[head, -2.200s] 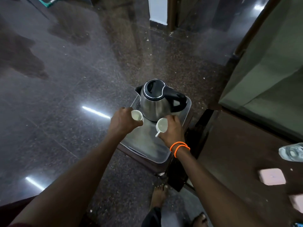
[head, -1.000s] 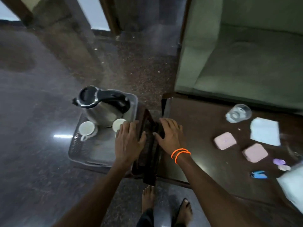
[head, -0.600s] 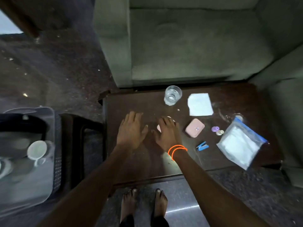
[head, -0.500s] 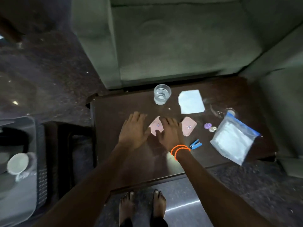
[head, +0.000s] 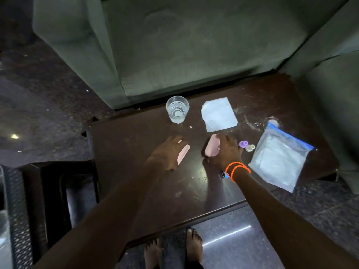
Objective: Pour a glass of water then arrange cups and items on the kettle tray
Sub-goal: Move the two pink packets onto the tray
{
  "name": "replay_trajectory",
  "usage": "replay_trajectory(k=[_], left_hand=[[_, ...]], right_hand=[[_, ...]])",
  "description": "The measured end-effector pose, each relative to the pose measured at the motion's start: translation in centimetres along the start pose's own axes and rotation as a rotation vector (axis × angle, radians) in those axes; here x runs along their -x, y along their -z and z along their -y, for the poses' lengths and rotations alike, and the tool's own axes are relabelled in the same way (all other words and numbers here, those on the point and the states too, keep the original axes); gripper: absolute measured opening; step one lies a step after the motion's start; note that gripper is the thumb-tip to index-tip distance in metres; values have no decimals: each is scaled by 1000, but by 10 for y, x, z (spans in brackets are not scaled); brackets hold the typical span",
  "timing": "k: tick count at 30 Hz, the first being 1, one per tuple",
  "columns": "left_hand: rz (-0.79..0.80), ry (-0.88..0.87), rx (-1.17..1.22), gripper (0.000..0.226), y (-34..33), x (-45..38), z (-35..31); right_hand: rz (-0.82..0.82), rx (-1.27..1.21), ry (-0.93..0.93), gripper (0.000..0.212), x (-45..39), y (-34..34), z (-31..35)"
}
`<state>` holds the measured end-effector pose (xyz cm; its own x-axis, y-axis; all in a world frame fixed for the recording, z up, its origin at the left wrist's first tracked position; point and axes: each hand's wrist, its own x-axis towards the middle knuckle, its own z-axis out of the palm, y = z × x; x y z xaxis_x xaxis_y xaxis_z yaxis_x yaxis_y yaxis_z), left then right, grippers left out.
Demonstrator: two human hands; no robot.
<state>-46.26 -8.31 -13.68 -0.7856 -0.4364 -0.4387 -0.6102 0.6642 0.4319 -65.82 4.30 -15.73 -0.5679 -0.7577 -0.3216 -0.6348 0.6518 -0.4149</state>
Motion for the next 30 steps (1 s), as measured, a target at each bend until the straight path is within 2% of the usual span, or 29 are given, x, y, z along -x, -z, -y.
replay_trajectory(k=[3,6,9,13,16,19,24,28,30], left_hand=[[-32,51,25,101,0,3,-3],[-87,114,112,104,7,22,3],[-107,182,194,101,21,53,19],[-114,251,192,99,47,106,54],[-164,342,201,96,64,154,82],[-240,379,213,79,78,212,108],[-298,514,238,102,89,323,143],[-352,613,254,96,87,408,168],[-357,662,261,101,83,446,177]], right_hand=[[9,-6,43,90,4,2,13],[32,23,163,90,12,-1,38],[55,61,278,89,25,-7,77],[92,57,412,88,47,-19,140],[96,51,497,87,68,-31,188],[107,24,573,85,94,-45,237],[166,23,704,85,146,-69,318],[213,62,845,86,198,-91,373],[268,61,902,86,224,-102,396]])
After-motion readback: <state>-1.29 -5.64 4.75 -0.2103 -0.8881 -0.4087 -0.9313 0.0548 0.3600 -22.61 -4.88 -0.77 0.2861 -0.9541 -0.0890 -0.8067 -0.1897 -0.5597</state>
